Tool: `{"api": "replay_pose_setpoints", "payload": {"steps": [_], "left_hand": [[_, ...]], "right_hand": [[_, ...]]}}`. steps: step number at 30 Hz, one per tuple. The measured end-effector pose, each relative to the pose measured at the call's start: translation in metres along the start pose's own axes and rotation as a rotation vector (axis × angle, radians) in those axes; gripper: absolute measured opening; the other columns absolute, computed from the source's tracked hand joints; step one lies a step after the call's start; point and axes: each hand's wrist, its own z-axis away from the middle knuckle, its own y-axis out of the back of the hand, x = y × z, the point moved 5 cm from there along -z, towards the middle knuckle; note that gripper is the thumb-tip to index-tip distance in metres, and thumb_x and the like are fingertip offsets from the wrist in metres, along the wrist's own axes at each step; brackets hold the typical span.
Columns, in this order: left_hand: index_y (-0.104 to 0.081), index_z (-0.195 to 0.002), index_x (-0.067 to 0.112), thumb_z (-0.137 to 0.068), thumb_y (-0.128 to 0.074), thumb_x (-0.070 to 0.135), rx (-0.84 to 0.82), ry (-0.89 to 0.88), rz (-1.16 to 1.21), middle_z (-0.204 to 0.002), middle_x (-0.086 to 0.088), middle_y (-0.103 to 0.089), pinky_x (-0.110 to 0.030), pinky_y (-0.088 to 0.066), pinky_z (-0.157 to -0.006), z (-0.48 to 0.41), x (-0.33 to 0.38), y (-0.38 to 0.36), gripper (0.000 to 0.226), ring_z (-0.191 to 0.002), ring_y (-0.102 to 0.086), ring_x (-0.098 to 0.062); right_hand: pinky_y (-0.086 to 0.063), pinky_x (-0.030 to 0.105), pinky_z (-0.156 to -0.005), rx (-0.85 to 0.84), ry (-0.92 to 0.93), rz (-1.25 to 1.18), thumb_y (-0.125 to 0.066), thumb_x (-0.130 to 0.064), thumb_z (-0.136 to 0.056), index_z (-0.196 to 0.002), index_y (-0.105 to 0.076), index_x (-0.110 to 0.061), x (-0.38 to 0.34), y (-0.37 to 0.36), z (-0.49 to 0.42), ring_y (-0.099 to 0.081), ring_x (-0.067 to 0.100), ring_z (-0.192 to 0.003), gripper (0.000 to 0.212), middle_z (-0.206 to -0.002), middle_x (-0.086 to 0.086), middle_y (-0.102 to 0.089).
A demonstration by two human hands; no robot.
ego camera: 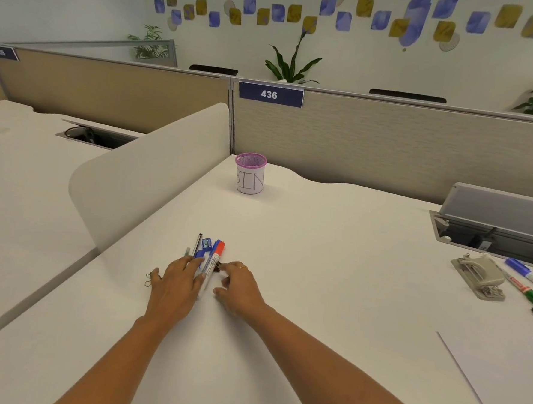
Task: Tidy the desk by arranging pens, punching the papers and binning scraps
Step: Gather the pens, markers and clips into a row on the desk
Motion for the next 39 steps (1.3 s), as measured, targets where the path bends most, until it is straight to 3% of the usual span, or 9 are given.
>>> {"api": "replay_pose_setpoints", "payload": {"steps": [4, 9, 13, 18, 22, 32, 39], "left_hand": [[-0.032, -0.142, 0.026, -0.099, -0.029, 0.036, 0.033, -0.022, 0.011, -0.150, 0.003, -0.034, -0.055, -0.008, -0.114, 0.006, 0.018, 0.002, 0.044, -0.139, -0.029, -0.014], [-0.036, -0.140, 0.026, -0.099, -0.032, 0.035, 0.023, -0.128, -0.031, -0.152, 0.002, -0.031, -0.049, -0.004, -0.117, 0.017, 0.048, -0.006, 0.042, -0.144, -0.019, -0.013], [-0.036, -0.139, 0.026, -0.098, -0.033, 0.038, -0.065, -0.205, -0.025, -0.154, 0.002, -0.025, -0.049, -0.002, -0.117, 0.026, 0.080, -0.020, 0.043, -0.145, -0.014, -0.013], [-0.038, -0.138, 0.025, -0.099, -0.031, 0.037, -0.167, -0.309, -0.002, -0.152, 0.002, -0.028, -0.041, -0.020, -0.114, 0.034, 0.125, -0.032, 0.042, -0.141, -0.025, -0.012], [-0.039, -0.137, 0.021, -0.098, -0.032, 0.034, -0.217, -0.398, 0.010, -0.146, 0.002, -0.037, -0.034, -0.038, -0.100, 0.040, 0.174, -0.041, 0.041, -0.132, -0.038, -0.017], [-0.043, -0.134, 0.020, -0.098, -0.036, 0.033, -0.269, -0.482, 0.130, -0.142, 0.003, -0.040, -0.033, -0.040, -0.098, 0.062, 0.311, -0.058, 0.039, -0.127, -0.044, -0.017], [-0.047, -0.129, 0.018, -0.097, -0.039, 0.028, -0.215, -0.591, 0.166, -0.137, 0.001, -0.046, -0.033, -0.041, -0.097, 0.080, 0.425, -0.070, 0.035, -0.123, -0.048, -0.018]], "right_hand": [[-0.036, 0.032, -0.102, -0.021, -0.005, 0.160, -0.057, -0.019, -0.087, -0.136, -0.041, -0.008, 0.004, 0.010, 0.012, -0.045, 0.025, -0.124, 0.052, -0.140, 0.010, -0.041], [-0.030, 0.044, -0.104, -0.008, -0.043, 0.461, -0.049, -0.036, -0.091, -0.138, -0.038, -0.015, 0.024, 0.030, 0.035, -0.034, 0.025, -0.133, 0.053, -0.146, 0.004, -0.035], [-0.026, 0.046, -0.106, 0.008, -0.125, 0.529, -0.044, -0.041, -0.092, -0.137, -0.039, -0.015, 0.052, 0.055, 0.060, -0.029, 0.023, -0.136, 0.052, -0.148, 0.004, -0.033], [-0.023, 0.048, -0.108, 0.053, -0.226, 0.541, -0.043, -0.041, -0.093, -0.135, -0.040, -0.015, 0.085, 0.096, 0.089, -0.026, 0.022, -0.138, 0.050, -0.150, 0.003, -0.030], [-0.020, 0.048, -0.109, 0.102, -0.309, 0.548, -0.042, -0.041, -0.094, -0.136, -0.041, -0.017, 0.119, 0.143, 0.121, -0.023, 0.020, -0.139, 0.048, -0.151, 0.001, -0.028], [-0.026, 0.047, -0.108, 0.245, -0.507, 0.561, -0.042, -0.044, -0.094, -0.133, -0.045, -0.020, 0.217, 0.280, 0.211, -0.029, 0.022, -0.137, 0.046, -0.148, 0.001, -0.034], [-0.038, 0.039, -0.105, 0.350, -0.572, 0.540, -0.048, -0.042, -0.093, -0.128, -0.050, -0.017, 0.277, 0.367, 0.249, -0.044, 0.022, -0.126, 0.044, -0.139, 0.005, -0.047]]}}
